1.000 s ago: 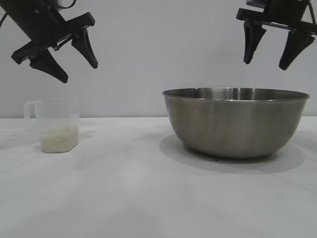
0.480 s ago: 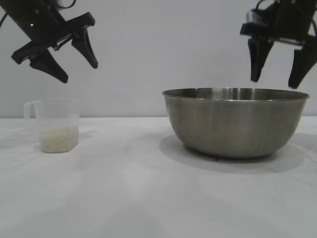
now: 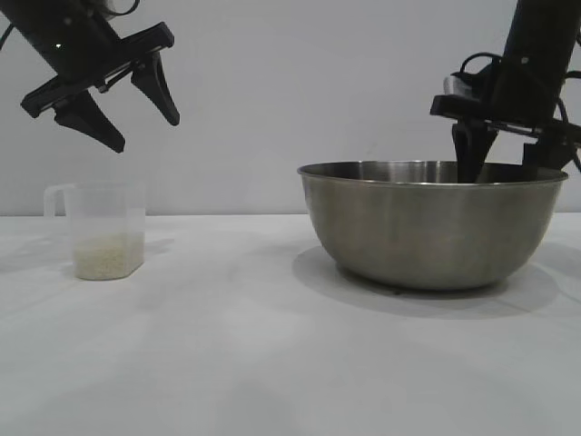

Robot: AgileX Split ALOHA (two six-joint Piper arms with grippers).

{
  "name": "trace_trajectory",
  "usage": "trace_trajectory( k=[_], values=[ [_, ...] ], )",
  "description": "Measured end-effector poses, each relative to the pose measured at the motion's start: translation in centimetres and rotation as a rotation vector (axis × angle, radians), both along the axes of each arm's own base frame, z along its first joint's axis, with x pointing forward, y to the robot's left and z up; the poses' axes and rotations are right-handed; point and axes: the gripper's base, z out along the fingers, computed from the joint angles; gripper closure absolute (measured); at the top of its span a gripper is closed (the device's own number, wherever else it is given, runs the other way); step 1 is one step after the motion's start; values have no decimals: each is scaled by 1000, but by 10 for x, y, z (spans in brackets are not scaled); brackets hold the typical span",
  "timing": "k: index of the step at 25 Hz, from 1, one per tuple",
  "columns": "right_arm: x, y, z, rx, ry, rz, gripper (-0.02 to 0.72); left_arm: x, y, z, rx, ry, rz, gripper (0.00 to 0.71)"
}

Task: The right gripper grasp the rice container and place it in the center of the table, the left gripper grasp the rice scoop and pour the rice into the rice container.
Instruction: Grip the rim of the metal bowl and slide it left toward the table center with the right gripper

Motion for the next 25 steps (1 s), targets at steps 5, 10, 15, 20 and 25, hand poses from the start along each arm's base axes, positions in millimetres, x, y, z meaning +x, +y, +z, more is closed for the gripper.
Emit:
trace_trajectory(
  k=[5, 10, 15, 20, 25],
  values=[
    [0, 3, 1, 31, 0, -12, 703, 0, 0, 0, 0, 0, 0, 243],
    [-2, 19, 1, 58, -3, 8, 703, 0, 0, 0, 0, 0, 0, 243],
    [-11, 52, 4, 57, -5, 85, 703, 0, -1, 1, -22, 3, 12, 243],
    [-23, 70, 1, 49, 18, 133, 703, 0, -1, 1, -25, 3, 14, 243],
    [-31, 69, -6, 36, 51, 138, 653, 0, -1, 1, -27, 4, 14, 243]
  ],
)
